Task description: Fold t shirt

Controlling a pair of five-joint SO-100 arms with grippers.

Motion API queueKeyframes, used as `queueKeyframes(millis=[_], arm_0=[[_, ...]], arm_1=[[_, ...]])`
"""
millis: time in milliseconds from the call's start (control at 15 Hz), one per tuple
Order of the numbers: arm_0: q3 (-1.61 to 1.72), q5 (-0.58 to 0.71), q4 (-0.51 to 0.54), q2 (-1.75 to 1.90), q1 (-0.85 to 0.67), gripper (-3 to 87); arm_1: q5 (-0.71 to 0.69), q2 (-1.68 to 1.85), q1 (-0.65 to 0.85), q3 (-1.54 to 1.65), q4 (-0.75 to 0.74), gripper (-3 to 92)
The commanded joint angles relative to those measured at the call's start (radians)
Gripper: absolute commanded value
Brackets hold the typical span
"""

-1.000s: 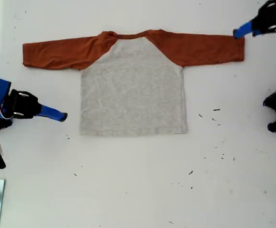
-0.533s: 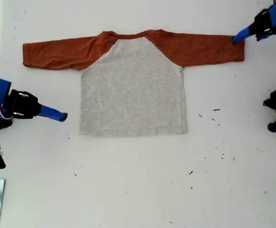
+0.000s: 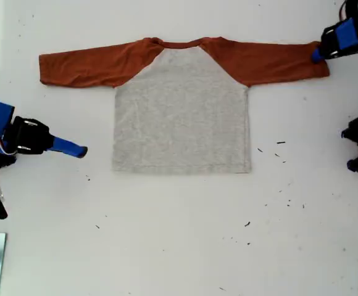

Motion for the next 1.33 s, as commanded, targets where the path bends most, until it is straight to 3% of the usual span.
queueKeyframes(millis=[0, 200, 400, 533, 667, 867, 933, 1000, 1267], arm_0=[[0.008, 0.005, 0.000, 0.008, -0.006, -0.2], [0.008, 0.005, 0.000, 0.008, -0.006, -0.2], [0.008, 0.005, 0.000, 0.008, -0.012, -0.2], [0.008, 0.006, 0.000, 0.006, -0.015, -0.2], [0.008, 0.005, 0.000, 0.006, -0.015, -0.2], [0.008, 0.005, 0.000, 0.006, -0.012, 0.6], [0.008, 0.005, 0.000, 0.006, -0.018, 1.5], [0.008, 0.002, 0.000, 0.006, -0.021, 0.9], [0.008, -0.008, -0.005, 0.006, -0.040, -0.3]], arm_1=[[0.052, 0.114, -0.074, -0.149, 0.109, 3.2], [0.236, 0.155, -0.368, -0.379, 0.253, 3.2], [0.488, 0.017, -0.885, -0.683, 0.179, 3.3], [0.518, -0.219, -1.111, -0.974, 0.144, 20.8], [0.566, -0.209, -1.065, -1.020, 0.290, 16.4], [0.555, 0.049, -0.933, -0.712, 0.311, 16.2], [0.560, 0.152, -0.877, -0.541, 0.301, 13.0], [0.572, 0.267, -0.818, -0.330, 0.282, 3.6], [0.663, 0.655, -0.719, 0.377, 0.198, 3.5]])
